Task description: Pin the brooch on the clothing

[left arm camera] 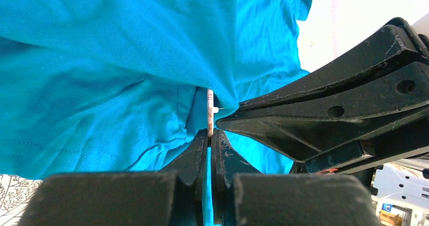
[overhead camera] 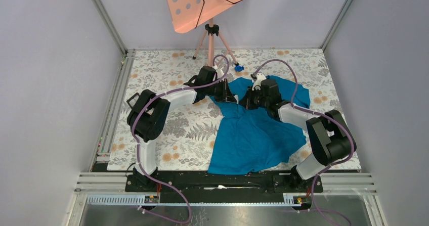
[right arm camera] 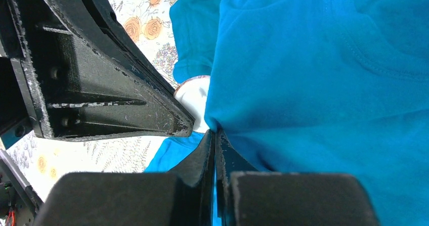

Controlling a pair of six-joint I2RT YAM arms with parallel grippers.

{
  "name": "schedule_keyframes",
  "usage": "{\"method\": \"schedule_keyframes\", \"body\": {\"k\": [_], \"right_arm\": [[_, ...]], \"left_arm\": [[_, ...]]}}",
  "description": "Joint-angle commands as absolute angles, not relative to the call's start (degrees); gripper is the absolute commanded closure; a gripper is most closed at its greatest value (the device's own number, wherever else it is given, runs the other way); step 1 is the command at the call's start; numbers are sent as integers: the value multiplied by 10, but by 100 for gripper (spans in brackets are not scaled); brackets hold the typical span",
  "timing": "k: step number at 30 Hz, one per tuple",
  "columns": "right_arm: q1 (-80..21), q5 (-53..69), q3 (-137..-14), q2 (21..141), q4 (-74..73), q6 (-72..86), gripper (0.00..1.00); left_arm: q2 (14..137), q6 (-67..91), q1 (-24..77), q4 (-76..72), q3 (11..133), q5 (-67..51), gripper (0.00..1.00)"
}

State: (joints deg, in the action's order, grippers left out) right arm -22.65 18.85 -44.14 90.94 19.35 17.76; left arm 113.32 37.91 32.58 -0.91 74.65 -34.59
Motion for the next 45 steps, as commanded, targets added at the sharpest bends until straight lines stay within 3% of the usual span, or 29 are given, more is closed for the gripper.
{"method": "schedule_keyframes", "body": {"k": [1,14,26,45], "right_arm": [[-235,197,-471,916,170,166,100],[-235,218,-531,952,54,175,100],[-234,267,-554,975,34,186,100],[-232,298,-549,989,53,204,100]], "left_arm": [[1092,340,330,-44,762,-367,100],[1057,277,347,-90,739,-394,100],[1032,189,371,-80,734,-431,100],[1021,215,377,-126,720,-459,100]]}}
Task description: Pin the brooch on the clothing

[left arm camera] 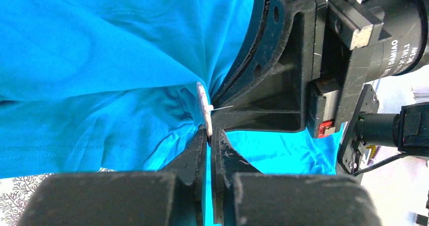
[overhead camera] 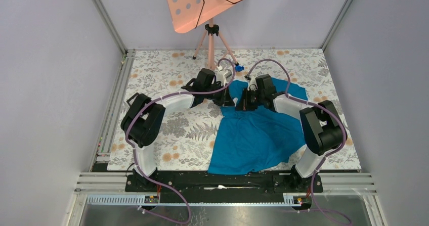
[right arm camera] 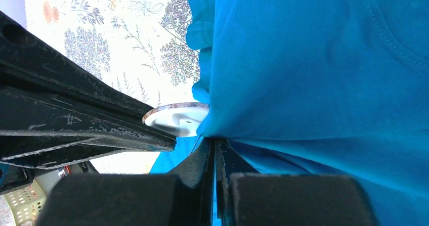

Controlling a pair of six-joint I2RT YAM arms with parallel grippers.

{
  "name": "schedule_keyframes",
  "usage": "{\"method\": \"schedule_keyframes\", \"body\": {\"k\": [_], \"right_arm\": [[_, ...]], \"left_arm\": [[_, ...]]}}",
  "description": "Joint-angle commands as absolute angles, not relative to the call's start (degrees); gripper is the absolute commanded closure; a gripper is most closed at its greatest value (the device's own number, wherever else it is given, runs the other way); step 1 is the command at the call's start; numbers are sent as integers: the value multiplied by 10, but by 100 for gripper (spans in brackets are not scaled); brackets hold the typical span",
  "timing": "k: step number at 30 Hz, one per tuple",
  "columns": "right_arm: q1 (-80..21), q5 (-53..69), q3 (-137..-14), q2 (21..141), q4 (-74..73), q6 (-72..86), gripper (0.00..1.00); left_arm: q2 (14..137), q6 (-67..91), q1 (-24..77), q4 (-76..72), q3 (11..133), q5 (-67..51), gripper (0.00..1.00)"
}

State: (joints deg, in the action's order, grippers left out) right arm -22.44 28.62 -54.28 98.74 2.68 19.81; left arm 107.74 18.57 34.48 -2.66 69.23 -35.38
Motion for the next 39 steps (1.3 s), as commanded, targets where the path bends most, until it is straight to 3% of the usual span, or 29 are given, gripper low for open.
{"method": "schedule_keyframes", "body": {"k": [1,6,11,14,25,31,39], "right_arm": [[-232,295,-544,980,57,205,100],[-229,279,-528,928,50,202,98],[-226,269,-514,878,41,197,66],[-222,249,-489,831,38,191,53],[-186,240,-428,646,-28,130,30],[-146,259,-403,618,-7,129,28],[-124,341,-332,634,164,170,32]], "left_arm": [[1024,214,377,-113,725,-446,100],[1032,234,376,-101,732,-422,100],[1034,254,373,-104,737,-423,100],[1038,260,364,-103,742,-433,100],[1072,254,346,-73,768,-466,100],[1092,241,338,-36,801,-505,100],[1119,186,331,55,855,-563,100]]}}
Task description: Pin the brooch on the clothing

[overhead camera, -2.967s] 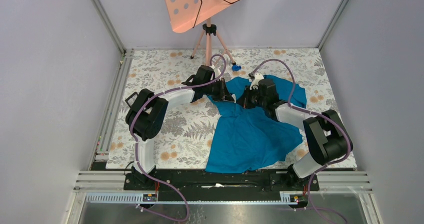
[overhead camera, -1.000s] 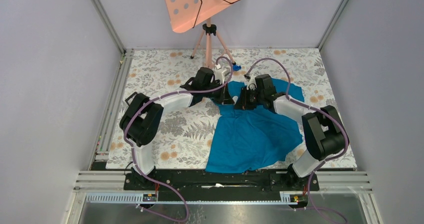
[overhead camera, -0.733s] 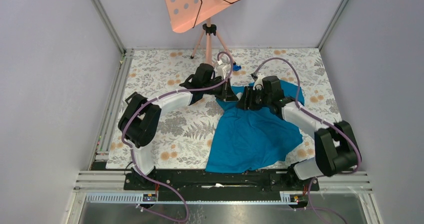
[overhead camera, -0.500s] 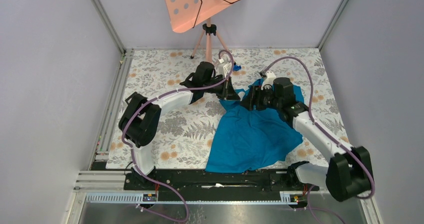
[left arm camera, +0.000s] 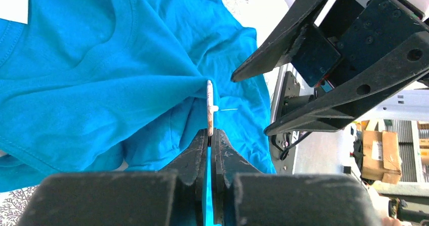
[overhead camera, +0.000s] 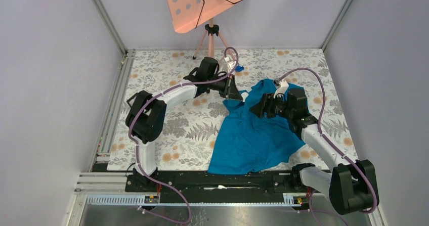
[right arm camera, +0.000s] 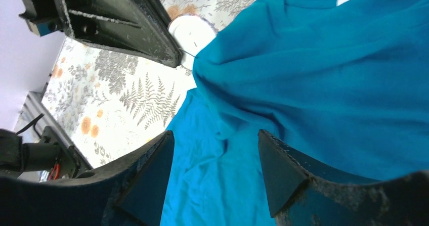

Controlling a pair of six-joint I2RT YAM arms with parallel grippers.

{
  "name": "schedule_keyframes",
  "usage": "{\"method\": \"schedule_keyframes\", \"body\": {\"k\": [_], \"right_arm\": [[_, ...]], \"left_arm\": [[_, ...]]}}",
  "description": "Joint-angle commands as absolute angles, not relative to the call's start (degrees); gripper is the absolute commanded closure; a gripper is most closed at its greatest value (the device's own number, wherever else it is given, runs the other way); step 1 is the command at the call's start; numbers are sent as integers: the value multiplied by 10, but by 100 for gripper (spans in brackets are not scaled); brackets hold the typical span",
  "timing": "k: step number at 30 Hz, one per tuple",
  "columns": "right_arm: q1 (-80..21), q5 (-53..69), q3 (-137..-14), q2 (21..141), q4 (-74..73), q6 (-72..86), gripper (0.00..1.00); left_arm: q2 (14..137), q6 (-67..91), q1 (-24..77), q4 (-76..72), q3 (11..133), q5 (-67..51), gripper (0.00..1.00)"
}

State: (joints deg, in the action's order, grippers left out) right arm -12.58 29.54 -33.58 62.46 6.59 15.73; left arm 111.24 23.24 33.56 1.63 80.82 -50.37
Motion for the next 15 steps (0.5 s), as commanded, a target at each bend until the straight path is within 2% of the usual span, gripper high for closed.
{"method": "schedule_keyframes", "body": {"k": [1,3,5,15], "right_arm": [[-124,343,-331,640,173,171,34],[-121,348,-331,651,191,172,44],[-120,351,-335,661,199,171,47],[-118,379,-353,696,205,157,45]], "left_arm": [[1121,176,330,67,860,-569,100],[1125,158,329,84,868,-586,100],[1129,143,326,101,876,-603,100],[1139,138,318,110,887,-659,100]]}}
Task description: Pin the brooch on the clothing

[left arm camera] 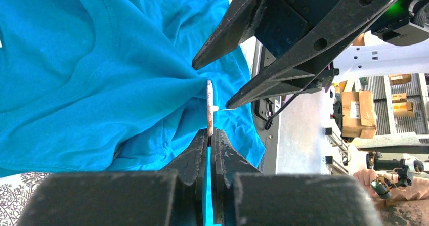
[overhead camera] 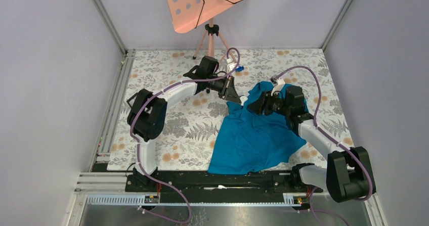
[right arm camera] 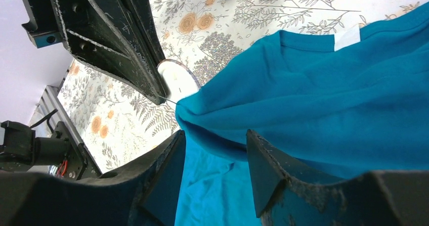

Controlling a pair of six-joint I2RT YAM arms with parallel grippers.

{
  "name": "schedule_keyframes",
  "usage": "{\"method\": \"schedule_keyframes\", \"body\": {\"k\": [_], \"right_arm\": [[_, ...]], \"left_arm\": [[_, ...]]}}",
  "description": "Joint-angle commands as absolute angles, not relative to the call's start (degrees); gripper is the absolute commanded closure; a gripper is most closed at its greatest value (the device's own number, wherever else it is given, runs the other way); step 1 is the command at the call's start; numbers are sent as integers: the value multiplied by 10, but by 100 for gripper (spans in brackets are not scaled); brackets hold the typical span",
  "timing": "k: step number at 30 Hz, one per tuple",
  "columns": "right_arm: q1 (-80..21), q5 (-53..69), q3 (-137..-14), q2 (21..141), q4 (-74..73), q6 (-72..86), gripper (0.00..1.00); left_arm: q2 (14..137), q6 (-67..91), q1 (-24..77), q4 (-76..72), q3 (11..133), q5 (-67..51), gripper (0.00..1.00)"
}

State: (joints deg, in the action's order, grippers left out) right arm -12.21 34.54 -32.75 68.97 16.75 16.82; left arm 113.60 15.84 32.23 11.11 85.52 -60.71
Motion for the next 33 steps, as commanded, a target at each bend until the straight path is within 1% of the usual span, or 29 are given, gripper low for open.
{"method": "schedule_keyframes", "body": {"k": [1,6,11,18,25,29,33], "right_arm": [[-118,388,-355,699,207,157,45],[-118,430,-367,719,215,163,43],[-118,446,-373,731,224,168,43],[-118,460,-395,755,222,176,50],[-118,467,-400,767,227,185,50],[-118,476,-406,775,229,194,50],[-118,480,-418,785,212,193,53]], "left_arm": [[1140,138,318,112,888,-664,100],[1142,138,318,114,892,-683,100],[1143,139,318,114,893,-699,100],[1138,135,319,113,892,-715,100],[1140,127,326,121,894,-721,100],[1142,97,331,156,905,-720,100],[1141,84,333,169,908,-720,100]]}}
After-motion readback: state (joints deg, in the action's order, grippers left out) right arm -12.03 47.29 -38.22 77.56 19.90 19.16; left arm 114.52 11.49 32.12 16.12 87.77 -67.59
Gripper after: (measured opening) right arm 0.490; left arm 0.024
